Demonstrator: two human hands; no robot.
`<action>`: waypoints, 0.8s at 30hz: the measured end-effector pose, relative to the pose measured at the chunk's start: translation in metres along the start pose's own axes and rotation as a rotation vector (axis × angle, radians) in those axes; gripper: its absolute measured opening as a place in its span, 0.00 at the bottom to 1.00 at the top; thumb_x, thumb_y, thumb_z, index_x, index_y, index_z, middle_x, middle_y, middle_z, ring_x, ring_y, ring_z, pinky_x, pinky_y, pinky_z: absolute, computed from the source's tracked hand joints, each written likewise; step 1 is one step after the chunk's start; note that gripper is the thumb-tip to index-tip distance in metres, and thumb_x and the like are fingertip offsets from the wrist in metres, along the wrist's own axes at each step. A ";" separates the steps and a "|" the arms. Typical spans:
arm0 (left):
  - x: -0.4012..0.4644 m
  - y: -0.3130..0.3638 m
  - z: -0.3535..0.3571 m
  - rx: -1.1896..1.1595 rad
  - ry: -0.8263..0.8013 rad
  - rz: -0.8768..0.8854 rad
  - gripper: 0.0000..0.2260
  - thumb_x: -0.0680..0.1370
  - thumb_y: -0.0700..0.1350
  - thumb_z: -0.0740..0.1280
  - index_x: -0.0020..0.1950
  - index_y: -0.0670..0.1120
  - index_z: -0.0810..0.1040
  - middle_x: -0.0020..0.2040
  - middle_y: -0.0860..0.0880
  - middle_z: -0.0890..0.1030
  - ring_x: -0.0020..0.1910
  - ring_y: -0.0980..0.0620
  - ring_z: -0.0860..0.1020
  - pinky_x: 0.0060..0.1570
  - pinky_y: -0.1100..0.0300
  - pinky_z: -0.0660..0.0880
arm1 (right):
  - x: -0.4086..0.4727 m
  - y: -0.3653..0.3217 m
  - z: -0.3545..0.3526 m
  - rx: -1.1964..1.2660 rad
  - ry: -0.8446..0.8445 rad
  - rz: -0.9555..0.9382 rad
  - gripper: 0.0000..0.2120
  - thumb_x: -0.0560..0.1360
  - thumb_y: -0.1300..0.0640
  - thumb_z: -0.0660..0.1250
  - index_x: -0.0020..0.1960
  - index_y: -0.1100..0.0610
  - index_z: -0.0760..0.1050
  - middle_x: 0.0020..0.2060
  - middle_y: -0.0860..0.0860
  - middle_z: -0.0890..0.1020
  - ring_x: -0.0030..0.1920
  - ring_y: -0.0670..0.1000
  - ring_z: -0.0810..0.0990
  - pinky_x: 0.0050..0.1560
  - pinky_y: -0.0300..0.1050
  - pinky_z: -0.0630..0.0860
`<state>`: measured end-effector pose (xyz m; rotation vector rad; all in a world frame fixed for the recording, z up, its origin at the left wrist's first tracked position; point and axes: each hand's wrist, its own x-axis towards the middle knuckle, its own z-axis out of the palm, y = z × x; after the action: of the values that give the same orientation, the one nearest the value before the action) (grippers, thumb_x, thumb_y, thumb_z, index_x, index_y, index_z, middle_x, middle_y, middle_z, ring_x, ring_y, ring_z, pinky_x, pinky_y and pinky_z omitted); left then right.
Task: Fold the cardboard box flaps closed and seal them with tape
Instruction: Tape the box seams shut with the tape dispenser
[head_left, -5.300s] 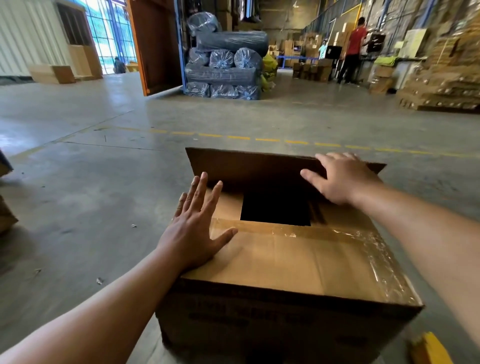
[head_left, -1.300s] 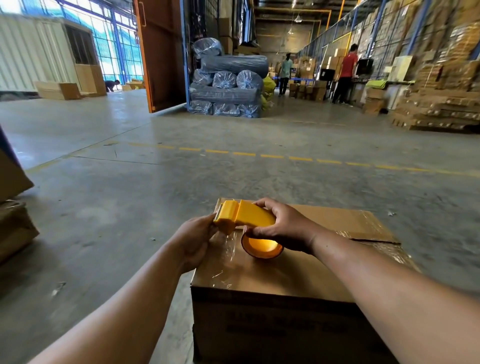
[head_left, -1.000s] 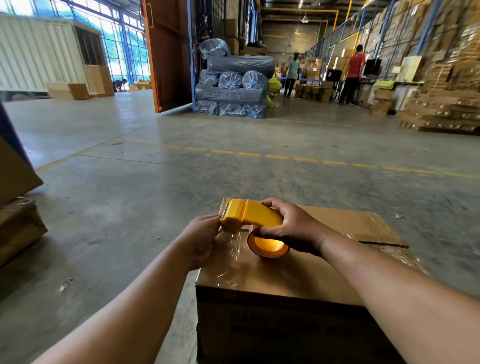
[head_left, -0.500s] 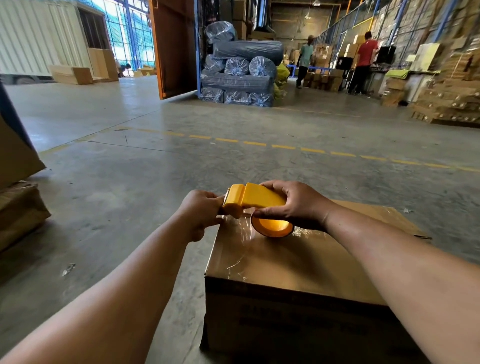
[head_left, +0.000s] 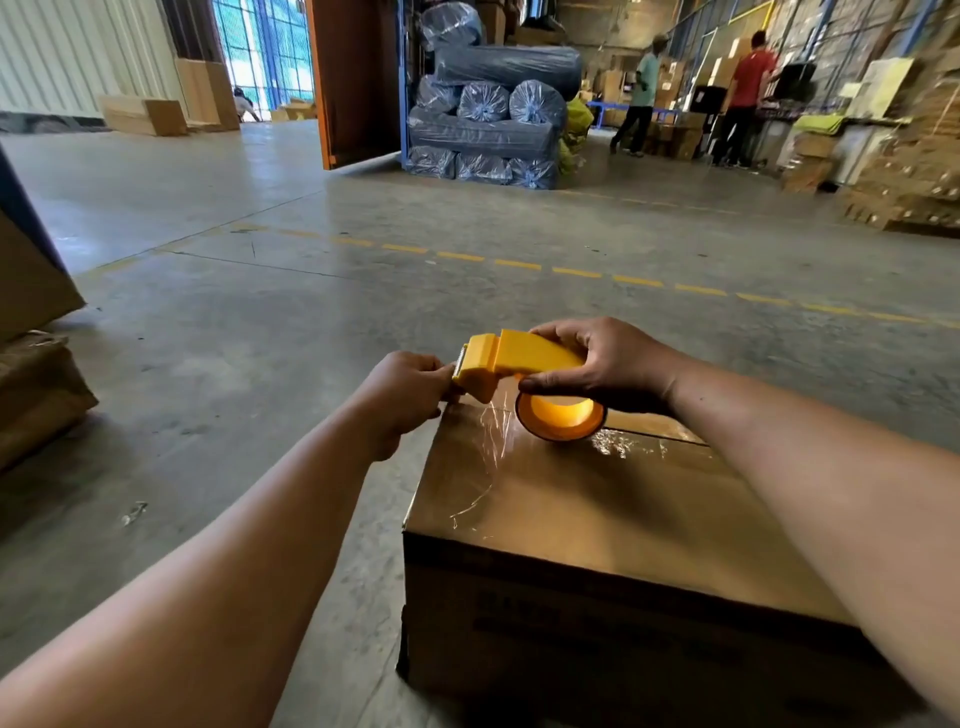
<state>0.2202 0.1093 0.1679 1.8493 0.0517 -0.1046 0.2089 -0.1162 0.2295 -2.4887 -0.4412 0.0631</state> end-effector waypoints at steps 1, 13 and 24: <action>0.000 -0.005 0.002 0.029 0.001 -0.004 0.10 0.80 0.47 0.67 0.44 0.43 0.83 0.47 0.42 0.84 0.51 0.45 0.81 0.56 0.47 0.79 | -0.001 0.005 0.006 -0.011 0.000 0.006 0.44 0.56 0.30 0.73 0.67 0.47 0.73 0.58 0.43 0.80 0.56 0.46 0.78 0.59 0.42 0.73; 0.013 -0.005 0.007 0.113 0.018 -0.088 0.15 0.80 0.53 0.67 0.44 0.42 0.83 0.50 0.39 0.84 0.45 0.45 0.80 0.52 0.47 0.78 | 0.003 0.010 0.003 -0.080 -0.044 -0.010 0.41 0.60 0.33 0.72 0.69 0.48 0.72 0.60 0.42 0.78 0.57 0.45 0.76 0.59 0.40 0.70; 0.019 -0.033 -0.020 -0.005 0.056 -0.122 0.14 0.80 0.50 0.67 0.48 0.38 0.80 0.42 0.44 0.80 0.40 0.46 0.82 0.49 0.46 0.83 | -0.021 0.046 -0.026 -0.097 -0.023 0.065 0.46 0.52 0.25 0.71 0.66 0.44 0.75 0.57 0.40 0.80 0.55 0.44 0.78 0.59 0.42 0.72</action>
<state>0.2367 0.1374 0.1405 1.8430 0.2036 -0.1376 0.2069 -0.1725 0.2226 -2.6006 -0.3804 0.0981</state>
